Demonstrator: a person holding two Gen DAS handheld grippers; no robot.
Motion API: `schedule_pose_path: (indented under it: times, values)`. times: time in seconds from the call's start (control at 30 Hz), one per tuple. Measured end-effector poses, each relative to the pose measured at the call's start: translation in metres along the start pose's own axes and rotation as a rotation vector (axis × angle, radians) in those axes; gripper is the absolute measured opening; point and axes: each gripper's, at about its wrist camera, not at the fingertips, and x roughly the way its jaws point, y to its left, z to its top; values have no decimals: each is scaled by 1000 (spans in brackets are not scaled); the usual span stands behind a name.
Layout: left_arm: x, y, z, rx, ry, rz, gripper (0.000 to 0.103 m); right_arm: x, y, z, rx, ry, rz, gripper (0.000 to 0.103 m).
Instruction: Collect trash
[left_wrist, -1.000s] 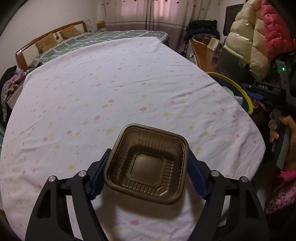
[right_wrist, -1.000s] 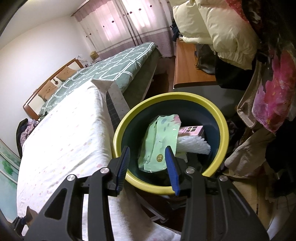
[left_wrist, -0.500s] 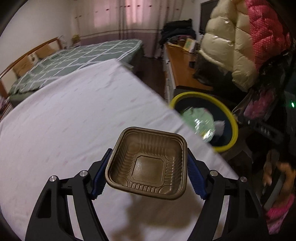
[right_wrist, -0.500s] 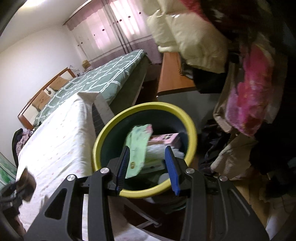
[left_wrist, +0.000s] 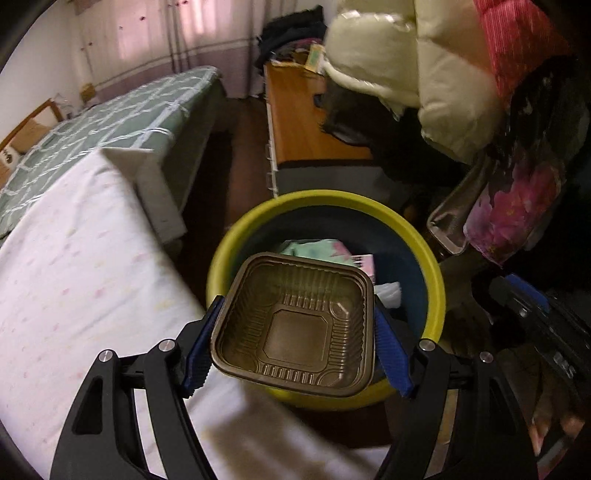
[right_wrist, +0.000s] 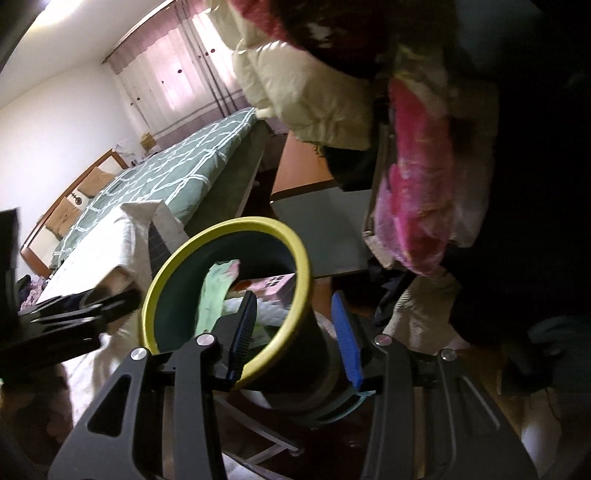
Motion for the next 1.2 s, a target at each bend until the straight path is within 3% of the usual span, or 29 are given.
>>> schedule_pose_path:
  times: [0.23,0.37,0.6,0.73,0.87,0.93,1.2]
  values:
    - [40,-22,19,19,52,-16,77,-14,-5,4,4,-27,-22,44]
    - [45,-17,26,-3,46,-10,89,-22,1,4,-10,-36,-25,45]
    - [-10,8,18,-29,-54,35,97,-39,23,0,-75,-49,-12,46]
    - [-63,31,-6,-50,-139,105,98,-47,45,-7,-130,-42,15,47]
    - [-126,66,-47,-135,-223,149,98,-56,74,-12,-189,-49,65,48]
    - [-156,84,-71,-191,-268,211,98,-61,93,-15,-226,-58,98,50]
    - [-242,149,-173,-399,-313,351,98,-85,156,-29,-349,-86,194,52]
